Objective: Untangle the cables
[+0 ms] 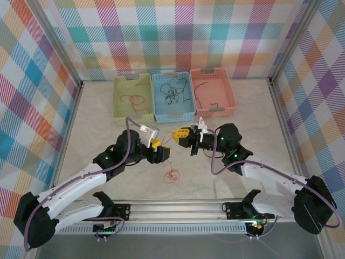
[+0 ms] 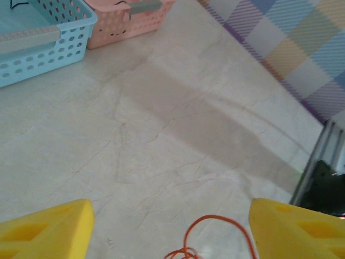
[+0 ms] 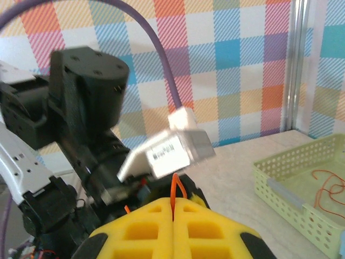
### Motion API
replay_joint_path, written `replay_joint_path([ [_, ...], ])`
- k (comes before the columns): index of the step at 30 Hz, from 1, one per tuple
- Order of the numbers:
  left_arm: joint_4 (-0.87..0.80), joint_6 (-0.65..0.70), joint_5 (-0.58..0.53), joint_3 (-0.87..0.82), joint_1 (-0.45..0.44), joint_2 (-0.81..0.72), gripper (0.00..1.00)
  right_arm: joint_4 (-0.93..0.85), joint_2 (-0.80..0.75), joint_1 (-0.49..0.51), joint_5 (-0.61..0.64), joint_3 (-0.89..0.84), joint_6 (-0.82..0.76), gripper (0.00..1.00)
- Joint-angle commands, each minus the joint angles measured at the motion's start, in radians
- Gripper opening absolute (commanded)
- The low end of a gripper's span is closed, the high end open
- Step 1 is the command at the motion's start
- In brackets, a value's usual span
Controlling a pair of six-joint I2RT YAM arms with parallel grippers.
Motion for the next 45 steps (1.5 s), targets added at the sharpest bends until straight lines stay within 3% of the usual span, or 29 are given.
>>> replay_joint_path([
  [1,0.134,0.051,-0.097,0.015,-0.01,0.029,0.71,0.004,-0.013,-0.005,-0.068,0.046,0.059,0.0],
  [9,0.222,0.063,-0.18,0.119,-0.009,0.17,0.62,-0.048,-0.016,-0.007,-0.153,0.073,0.069,0.0],
  [15,0.181,0.095,-0.27,0.213,-0.002,0.271,0.52,-0.088,-0.03,-0.005,-0.247,0.108,0.084,0.0],
  [20,0.142,0.043,-0.303,0.237,0.024,0.286,0.38,-0.13,-0.116,-0.005,-0.234,0.106,0.063,0.0],
  [24,0.087,0.021,-0.338,0.254,0.047,0.305,0.33,-0.174,-0.193,-0.005,-0.215,0.112,0.051,0.0],
  [30,0.072,-0.046,-0.276,0.21,0.166,0.283,0.3,-0.26,-0.354,-0.005,-0.106,0.104,-0.001,0.0],
  [39,0.001,-0.097,-0.235,0.203,0.337,0.296,0.28,-0.295,-0.434,-0.005,-0.082,0.102,-0.013,0.0],
  [45,-0.052,-0.135,-0.212,0.181,0.471,0.281,0.28,-0.315,-0.531,-0.005,0.002,0.081,-0.044,0.0],
])
